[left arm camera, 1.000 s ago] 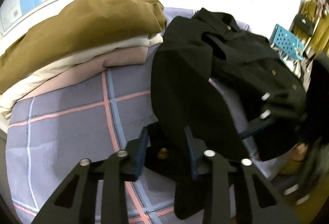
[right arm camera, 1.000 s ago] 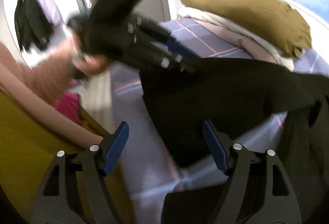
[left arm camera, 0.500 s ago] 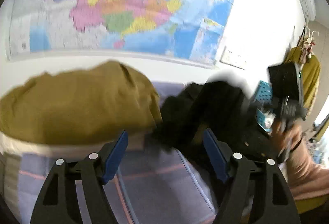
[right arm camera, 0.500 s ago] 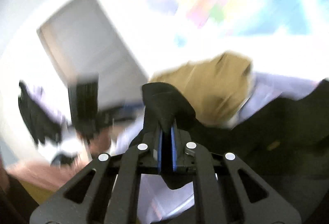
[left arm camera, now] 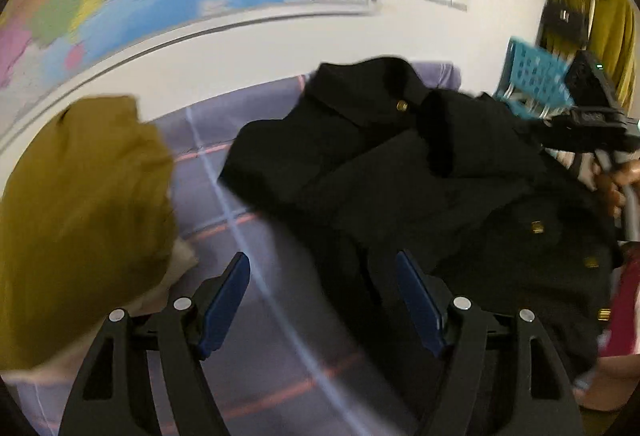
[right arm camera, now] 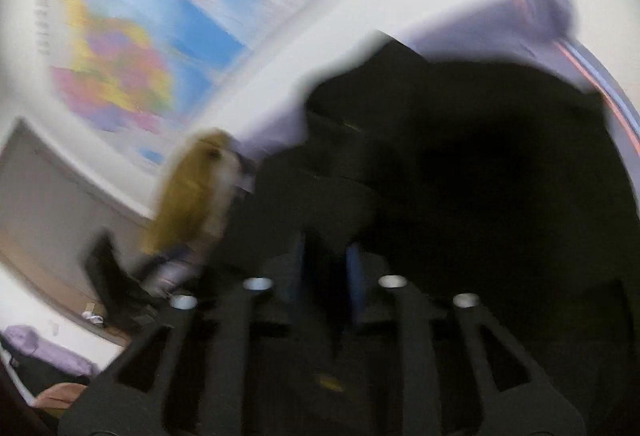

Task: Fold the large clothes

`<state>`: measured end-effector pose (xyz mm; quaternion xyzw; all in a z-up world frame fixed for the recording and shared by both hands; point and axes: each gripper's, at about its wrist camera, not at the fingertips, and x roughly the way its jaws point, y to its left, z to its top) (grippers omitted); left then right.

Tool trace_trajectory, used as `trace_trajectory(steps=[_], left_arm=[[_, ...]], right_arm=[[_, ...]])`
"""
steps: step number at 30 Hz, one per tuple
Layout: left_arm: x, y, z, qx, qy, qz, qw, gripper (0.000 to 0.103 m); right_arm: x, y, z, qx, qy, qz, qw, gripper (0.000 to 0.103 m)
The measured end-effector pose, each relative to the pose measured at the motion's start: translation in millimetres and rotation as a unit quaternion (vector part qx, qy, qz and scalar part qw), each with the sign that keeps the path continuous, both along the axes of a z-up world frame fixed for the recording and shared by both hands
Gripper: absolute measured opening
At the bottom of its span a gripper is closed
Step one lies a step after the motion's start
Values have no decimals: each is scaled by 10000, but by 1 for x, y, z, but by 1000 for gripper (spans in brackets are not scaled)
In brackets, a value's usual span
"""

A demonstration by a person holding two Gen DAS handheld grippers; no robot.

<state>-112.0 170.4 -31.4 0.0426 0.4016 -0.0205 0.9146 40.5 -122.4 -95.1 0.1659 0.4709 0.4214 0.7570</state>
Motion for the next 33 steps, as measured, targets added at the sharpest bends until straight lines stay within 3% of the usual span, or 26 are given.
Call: trace_trajectory(steps=[3, 5, 8, 9, 12, 14, 16, 17, 18, 20, 23, 26, 28, 30, 33], left_arm=[[18, -5, -11, 106, 180, -41, 9998, 72], [22, -5, -17, 107, 238, -46, 9996, 70], [25, -4, -24, 226, 203, 16, 9995, 54], [26, -4, -28, 210, 270, 37, 9994, 44], [23, 5, -34, 214, 387, 193, 9988, 34], [19, 12, -37, 84, 437, 295, 9986, 31], [14, 20, -40, -21, 475, 399, 9981, 31], [12, 24, -41, -140, 493, 426, 9978, 31], [10, 27, -42, -202, 505, 448, 9975, 31], [7, 28, -43, -225, 478, 463, 9975, 31], [5, 28, -41, -247, 436, 510, 9974, 31], [4, 28, -43, -202, 426, 553, 9974, 31], [2, 24, -43, -91, 409, 588, 9974, 31], [1, 21, -45, 32, 428, 660, 9969, 32], [-3, 15, -42, 209, 435, 676, 9965, 32]], right_arm=[[-10, -21, 15, -137, -433, -362, 9983, 73], [-20, -17, 29, -225, -841, -294, 9958, 76], [-40, 18, 46, -533, -1507, 118, 9871, 89], [-49, 37, 51, -646, -1724, 372, 9822, 90], [-60, 82, 43, -1322, -2336, 751, 9604, 92], [-60, 113, 31, -1789, -2572, 962, 9448, 89], [-55, 121, 22, -2141, -2680, 960, 9344, 64], [-48, 119, 24, -2123, -2634, 922, 9365, 42], [-41, 108, 31, -1830, -2493, 844, 9472, 28], [-27, 82, 51, -974, -2268, 689, 9666, 14], [-11, 22, 80, 283, -2147, 232, 9760, 14], [2, -33, 78, 799, -1872, -18, 9791, 18], [5, -57, 59, 549, -1707, -191, 9836, 19], [9, -78, 25, 211, -1140, -189, 9931, 20], [8, -97, -6, -291, -687, -322, 9967, 25]])
